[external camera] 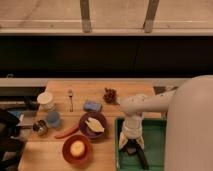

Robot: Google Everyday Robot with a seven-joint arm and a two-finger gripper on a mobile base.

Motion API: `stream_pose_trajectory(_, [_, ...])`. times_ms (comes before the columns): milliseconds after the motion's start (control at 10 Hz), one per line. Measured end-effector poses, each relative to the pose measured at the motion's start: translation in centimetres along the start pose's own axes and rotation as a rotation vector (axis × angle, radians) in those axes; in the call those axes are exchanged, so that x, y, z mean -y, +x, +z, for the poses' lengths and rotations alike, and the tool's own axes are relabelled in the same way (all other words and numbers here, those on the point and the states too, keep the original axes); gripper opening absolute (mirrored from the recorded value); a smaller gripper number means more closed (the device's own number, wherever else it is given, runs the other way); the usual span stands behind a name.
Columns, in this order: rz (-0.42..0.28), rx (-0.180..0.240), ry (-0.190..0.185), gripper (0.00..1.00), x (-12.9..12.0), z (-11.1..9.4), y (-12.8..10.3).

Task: Place eraser in tray

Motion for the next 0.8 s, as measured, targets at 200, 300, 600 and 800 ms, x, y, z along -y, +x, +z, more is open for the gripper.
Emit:
stream_pose_trajectory(200, [0.019, 0.026, 0.022, 0.42, -0.1, -0.4, 0.1])
stream_pose_trajectory(300, [0.028, 0.038, 0.029, 0.33, 0.1, -0.8, 0.2])
stream_pose_trajectory(600, [0.058, 0.072, 0.043, 0.04, 1.0, -1.8, 0.5])
stream_pose_trajectory(800, [0.075, 0.08, 0.046, 0.0, 1.5, -2.1, 0.6])
